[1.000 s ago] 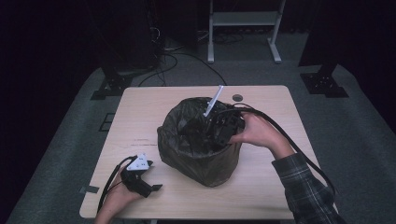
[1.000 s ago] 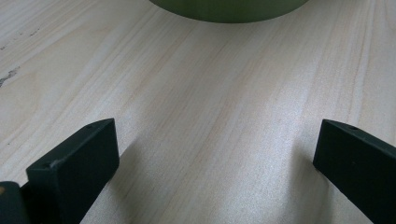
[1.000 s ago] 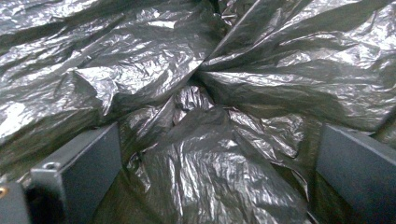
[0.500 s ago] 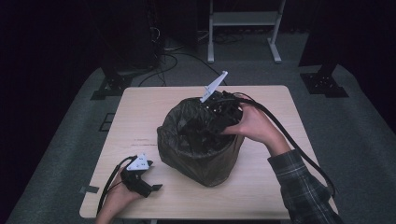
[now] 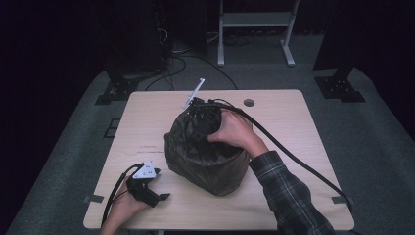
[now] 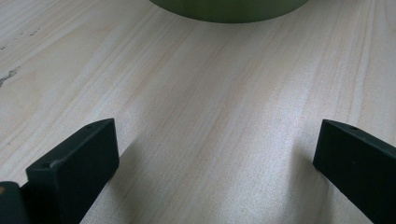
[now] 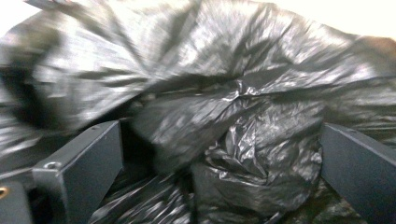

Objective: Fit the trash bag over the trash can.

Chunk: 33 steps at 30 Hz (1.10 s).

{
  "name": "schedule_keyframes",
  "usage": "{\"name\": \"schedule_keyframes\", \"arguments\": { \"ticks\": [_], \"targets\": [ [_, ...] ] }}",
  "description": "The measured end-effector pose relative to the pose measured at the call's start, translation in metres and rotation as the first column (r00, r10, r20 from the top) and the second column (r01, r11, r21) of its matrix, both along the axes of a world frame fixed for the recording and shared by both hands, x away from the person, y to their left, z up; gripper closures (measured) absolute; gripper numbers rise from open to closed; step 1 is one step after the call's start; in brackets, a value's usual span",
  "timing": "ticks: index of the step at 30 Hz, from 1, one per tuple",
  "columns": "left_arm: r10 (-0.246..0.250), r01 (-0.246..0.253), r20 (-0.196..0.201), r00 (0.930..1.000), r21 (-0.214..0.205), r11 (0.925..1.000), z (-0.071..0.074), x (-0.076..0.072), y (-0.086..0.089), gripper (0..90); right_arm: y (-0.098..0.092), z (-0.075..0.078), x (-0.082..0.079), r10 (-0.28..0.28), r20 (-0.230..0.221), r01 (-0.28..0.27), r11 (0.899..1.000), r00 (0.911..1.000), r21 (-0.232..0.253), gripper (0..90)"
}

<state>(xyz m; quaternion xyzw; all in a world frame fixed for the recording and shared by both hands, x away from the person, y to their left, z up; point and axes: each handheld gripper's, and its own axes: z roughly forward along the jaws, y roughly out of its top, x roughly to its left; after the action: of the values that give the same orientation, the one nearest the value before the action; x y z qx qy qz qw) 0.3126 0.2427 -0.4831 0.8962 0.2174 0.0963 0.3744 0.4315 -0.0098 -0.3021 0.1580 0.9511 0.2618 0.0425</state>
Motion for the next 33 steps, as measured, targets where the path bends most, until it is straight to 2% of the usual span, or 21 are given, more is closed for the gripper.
{"name": "schedule_keyframes", "arguments": {
  "ticks": [7, 10, 16, 19, 23, 28, 29, 33],
  "targets": [
    [-0.003, 0.003, -0.001, 1.0000, -0.001, 1.0000, 0.000, 0.000, 0.000, 0.0, 0.025, -0.022, 0.002, 0.030, -0.029, -0.032, 0.996, 0.9991, -0.082, 0.0],
    [-0.004, 0.004, 0.001, 1.0000, 0.001, 1.0000, 0.000, 0.000, 0.000, 0.0, 0.029, -0.030, 0.002, 0.033, -0.044, -0.037, 0.994, 0.9985, -0.101, 0.0],
    [-0.005, 0.005, 0.000, 1.0000, 0.001, 1.0000, 0.000, 0.000, 0.000, 0.0, 0.030, -0.032, 0.003, 0.027, -0.061, -0.034, 0.993, 0.9978, -0.114, 0.1],
    [-0.006, 0.006, 0.000, 1.0000, 0.002, 1.0000, 0.000, 0.000, 0.000, 0.0, 0.024, -0.023, 0.002, 0.023, -0.043, -0.027, 0.997, 0.9988, -0.079, 0.1],
    [-0.006, 0.006, 0.000, 1.0000, 0.001, 1.0000, 0.000, 0.000, 0.000, 0.0, 0.008, -0.001, -0.003, 0.015, -0.015, -0.015, 1.000, 0.9998, -0.026, 0.1],
    [-0.007, 0.007, 0.000, 1.0000, 0.002, 1.0000, 0.000, 0.000, 0.000, 0.0, -0.009, 0.018, -0.010, 0.016, 0.027, -0.017, 1.000, 0.9995, 0.025, 0.0],
    [-0.006, 0.006, 0.000, 1.0000, 0.001, 1.0000, 0.000, 0.000, 0.000, 0.0, -0.013, 0.021, -0.011, 0.008, 0.024, -0.009, 0.999, 0.9997, 0.037, 0.1],
    [-0.006, 0.006, 0.000, 1.0000, 0.001, 1.0000, 0.000, 0.000, 0.000, 0.0, -0.035, 0.032, -0.017, -0.014, 0.062, 0.010, 0.998, 0.9980, 0.065, 0.0]
  ]
}}
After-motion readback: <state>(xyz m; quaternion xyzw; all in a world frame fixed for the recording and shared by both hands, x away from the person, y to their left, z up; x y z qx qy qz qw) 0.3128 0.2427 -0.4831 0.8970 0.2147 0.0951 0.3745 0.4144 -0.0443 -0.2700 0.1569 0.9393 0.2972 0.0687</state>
